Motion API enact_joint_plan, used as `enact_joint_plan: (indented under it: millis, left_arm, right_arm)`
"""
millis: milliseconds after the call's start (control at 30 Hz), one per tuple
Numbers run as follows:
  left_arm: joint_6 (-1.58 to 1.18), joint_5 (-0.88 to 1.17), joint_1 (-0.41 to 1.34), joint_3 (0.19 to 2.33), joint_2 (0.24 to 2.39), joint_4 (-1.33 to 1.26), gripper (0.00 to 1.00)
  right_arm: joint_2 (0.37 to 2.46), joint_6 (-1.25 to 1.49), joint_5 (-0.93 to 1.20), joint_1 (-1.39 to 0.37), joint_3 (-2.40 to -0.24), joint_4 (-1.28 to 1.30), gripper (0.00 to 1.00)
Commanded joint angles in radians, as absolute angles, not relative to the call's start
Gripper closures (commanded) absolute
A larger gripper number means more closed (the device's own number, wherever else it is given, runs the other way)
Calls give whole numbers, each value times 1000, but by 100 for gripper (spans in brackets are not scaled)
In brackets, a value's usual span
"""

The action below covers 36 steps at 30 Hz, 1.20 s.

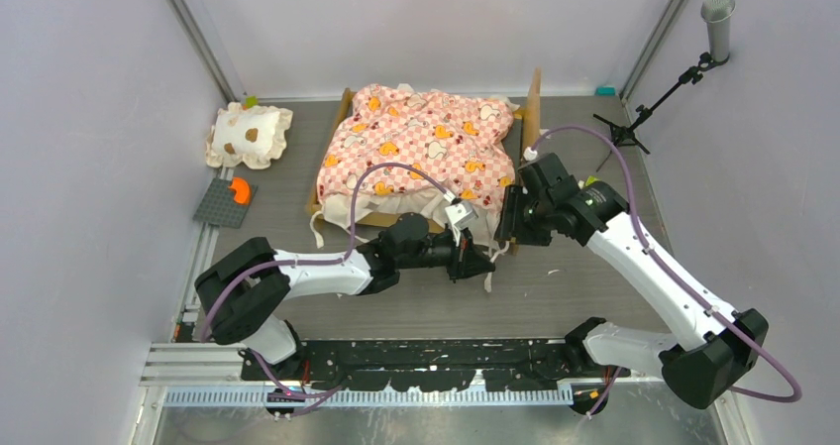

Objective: Set up the pet bed
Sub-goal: Cross the ropes on the bed frame.

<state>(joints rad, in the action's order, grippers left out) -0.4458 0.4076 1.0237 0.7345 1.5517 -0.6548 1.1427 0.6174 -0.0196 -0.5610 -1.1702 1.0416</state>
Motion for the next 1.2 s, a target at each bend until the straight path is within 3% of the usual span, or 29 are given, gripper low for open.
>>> enact_joint_plan:
  millis: [0, 600, 1167]
  left_arm:
    - [-441, 408, 1028, 758, 1558, -718, 100]
    - [-434, 373, 1027, 759, 1570, -717, 100]
    - [-439, 350, 1028, 748, 1555, -759, 100]
  right_arm:
    - [1107, 675, 35, -563, -1116, 953, 48]
    - [1072, 739, 45, -563, -1033, 913, 51]
    - [885, 884, -62, -568, -1038, 893, 50]
